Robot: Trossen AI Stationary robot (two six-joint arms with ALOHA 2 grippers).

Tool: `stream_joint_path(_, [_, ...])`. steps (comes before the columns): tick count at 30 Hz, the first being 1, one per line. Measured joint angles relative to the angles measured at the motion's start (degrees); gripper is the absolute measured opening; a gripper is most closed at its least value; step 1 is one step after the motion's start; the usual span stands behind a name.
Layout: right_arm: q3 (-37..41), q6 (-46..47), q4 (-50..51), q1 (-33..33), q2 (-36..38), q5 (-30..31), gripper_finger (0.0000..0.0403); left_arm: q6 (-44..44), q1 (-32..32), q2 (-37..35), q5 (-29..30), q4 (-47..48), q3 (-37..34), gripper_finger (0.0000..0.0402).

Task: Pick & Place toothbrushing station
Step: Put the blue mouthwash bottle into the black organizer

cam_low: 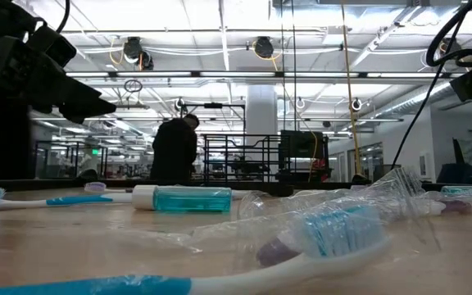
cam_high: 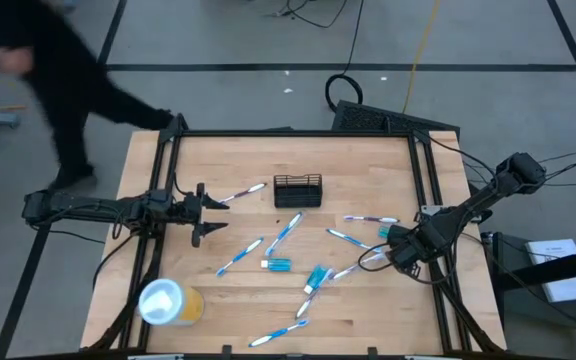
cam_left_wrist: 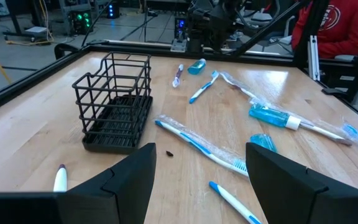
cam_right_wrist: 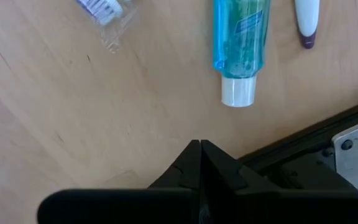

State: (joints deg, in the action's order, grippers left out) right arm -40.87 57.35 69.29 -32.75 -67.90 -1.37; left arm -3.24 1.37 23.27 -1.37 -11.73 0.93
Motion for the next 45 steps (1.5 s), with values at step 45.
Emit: stream_joint_path(45, [-5.14,-7.88,-14.87,2.72,2.21,25.46,0.0000,10.14,-6.90,54.47,1.41,-13.80,35.31,0.0169])
